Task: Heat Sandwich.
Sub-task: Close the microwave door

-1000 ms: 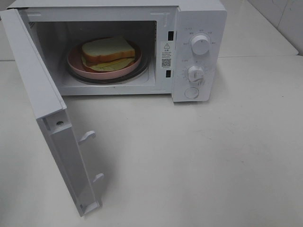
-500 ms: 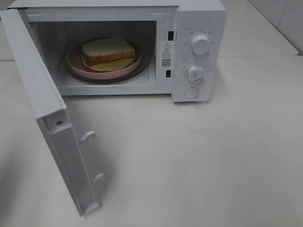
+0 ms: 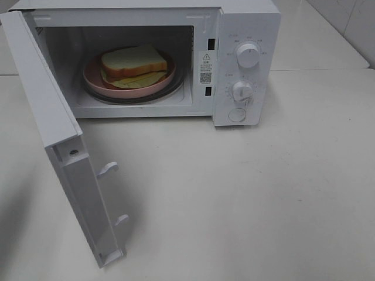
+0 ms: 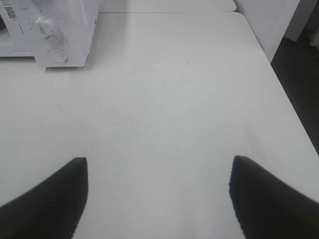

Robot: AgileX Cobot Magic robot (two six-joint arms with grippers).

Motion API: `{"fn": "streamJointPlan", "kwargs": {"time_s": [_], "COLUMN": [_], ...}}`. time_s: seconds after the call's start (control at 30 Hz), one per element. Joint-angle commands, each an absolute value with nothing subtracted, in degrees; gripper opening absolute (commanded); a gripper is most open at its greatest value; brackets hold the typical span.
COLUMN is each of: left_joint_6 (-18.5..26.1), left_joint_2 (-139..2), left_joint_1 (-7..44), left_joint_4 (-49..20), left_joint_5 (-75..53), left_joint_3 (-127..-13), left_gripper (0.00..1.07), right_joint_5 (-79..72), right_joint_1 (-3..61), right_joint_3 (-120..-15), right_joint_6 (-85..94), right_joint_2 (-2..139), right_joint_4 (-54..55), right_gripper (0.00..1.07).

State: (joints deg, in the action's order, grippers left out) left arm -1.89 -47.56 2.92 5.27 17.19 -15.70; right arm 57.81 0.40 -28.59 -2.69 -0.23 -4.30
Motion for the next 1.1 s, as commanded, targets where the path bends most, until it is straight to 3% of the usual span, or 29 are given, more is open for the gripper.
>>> {"fn": "streamJointPlan", "kwargs": {"time_s": [0.03,0.17,0.3,0.43,0.6,0.8,1.1], "left_joint_6": [-2.4,-2.6,-6.0,-11.2,-15.2,-16.2,-12.9], "left_joint_2": [-50.8,-54.9,-59.2,-63.9,-70.0,-73.4,-79.7], "left_joint_1": [3.2,3.2,3.2,3.2,3.2,3.7,11.6], "left_joint_4": [5.4,5.9,9.0,19.4,25.3,25.8,20.3], "left_joint_5": [22.8,27.7,30.4,35.0,43.2,46.8,47.4], "left_joint_3": [-14.8,-14.8,-14.8,-14.8,-14.8,-15.4,-18.9], "left_gripper": [0.00,0.00,0.00,0.00,0.00,0.00,0.00], "right_joint_5": [57.0,57.0,57.0,57.0,57.0,57.0,57.0], "right_joint_1": [0.0,0.0,0.0,0.0,0.0,0.0,0.0], "right_joint_3": [-28.5,-28.5,-28.5,-28.5,-28.5,-28.5,-28.5], "right_joint_6": [-2.0,-2.0,-2.0,-2.1,-2.1,-2.1,-2.1], "right_joint_2": [-1.8,-1.8,-1.8,-1.8,-1.8,-1.8,-1.8], "right_joint_4": [-4.1,-4.1,-4.1,-4.1,-4.1,-4.1,-4.1], "right_gripper": [0.75,0.75,0.75,0.75,0.75,0.75,0.75]}}
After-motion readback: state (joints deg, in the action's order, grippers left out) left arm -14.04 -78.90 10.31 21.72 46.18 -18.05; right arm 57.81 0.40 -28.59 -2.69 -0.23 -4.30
